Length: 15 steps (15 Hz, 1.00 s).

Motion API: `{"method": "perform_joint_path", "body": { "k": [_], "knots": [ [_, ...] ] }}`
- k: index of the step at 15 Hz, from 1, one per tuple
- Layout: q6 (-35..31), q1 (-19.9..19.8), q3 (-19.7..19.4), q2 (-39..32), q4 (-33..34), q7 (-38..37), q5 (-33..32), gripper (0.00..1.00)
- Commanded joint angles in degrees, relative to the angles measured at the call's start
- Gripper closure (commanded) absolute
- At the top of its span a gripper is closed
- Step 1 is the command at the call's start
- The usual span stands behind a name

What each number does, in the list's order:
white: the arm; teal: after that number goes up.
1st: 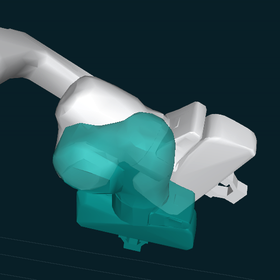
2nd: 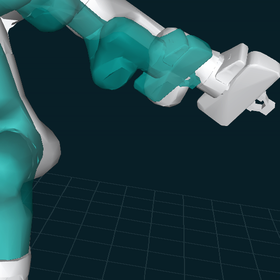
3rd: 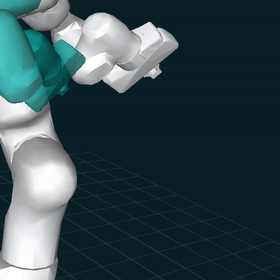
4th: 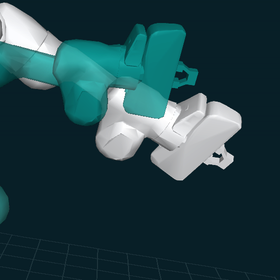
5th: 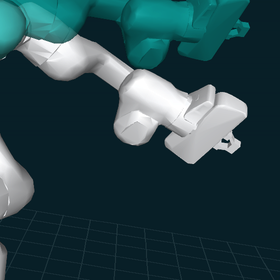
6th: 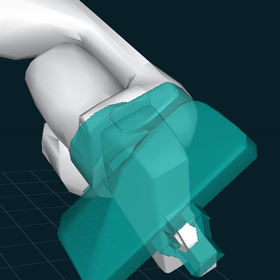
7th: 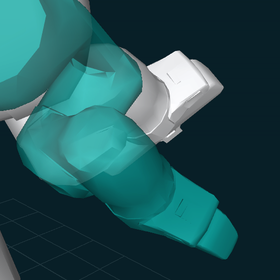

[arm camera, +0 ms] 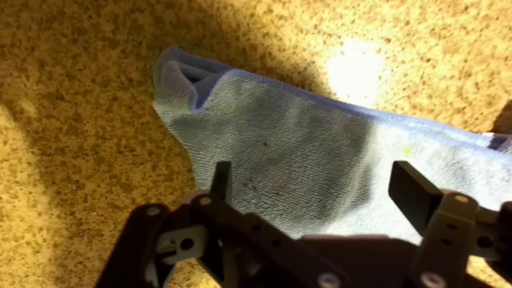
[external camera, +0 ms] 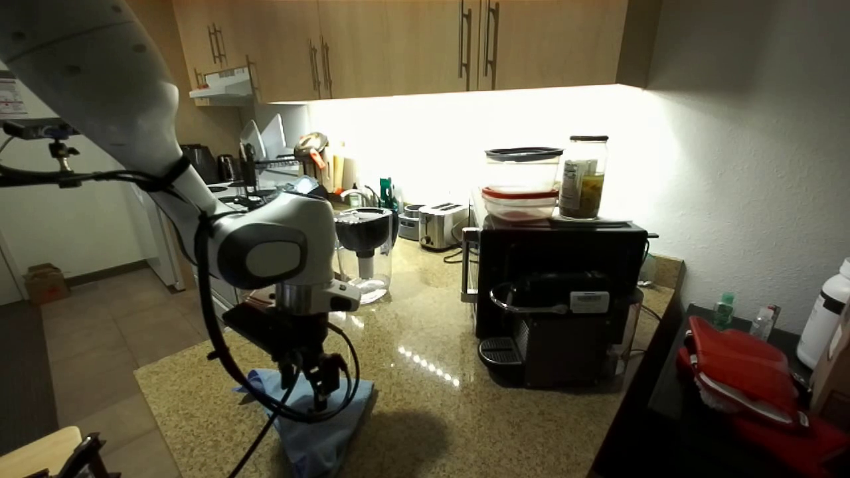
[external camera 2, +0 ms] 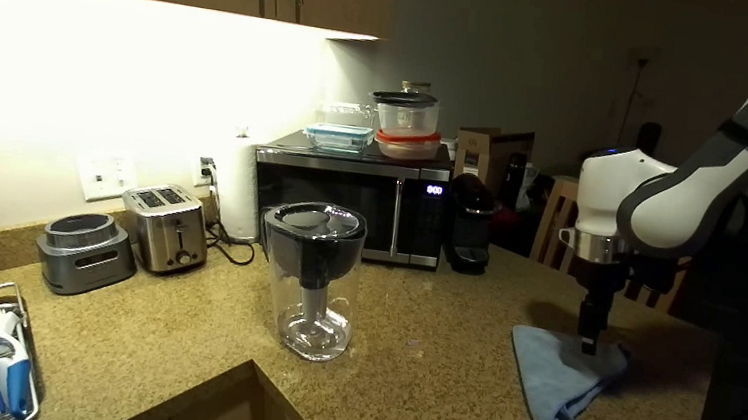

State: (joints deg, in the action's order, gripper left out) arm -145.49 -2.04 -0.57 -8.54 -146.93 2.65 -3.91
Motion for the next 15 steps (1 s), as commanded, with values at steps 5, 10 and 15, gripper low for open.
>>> {"method": "perform_joint_path", "body": {
  "k": [5,10,15],
  "knots": [
    [-1.0,4.1,4.8,9.2,-8.6,5.5,7.2,0.0],
    [-2.0,7.5,7.1,9.4,-8.9,15.4,7.8,0.0],
    [-1.2,8.0,7.2,7.1,-7.0,28.6,8.0,0.0]
  ]
}}
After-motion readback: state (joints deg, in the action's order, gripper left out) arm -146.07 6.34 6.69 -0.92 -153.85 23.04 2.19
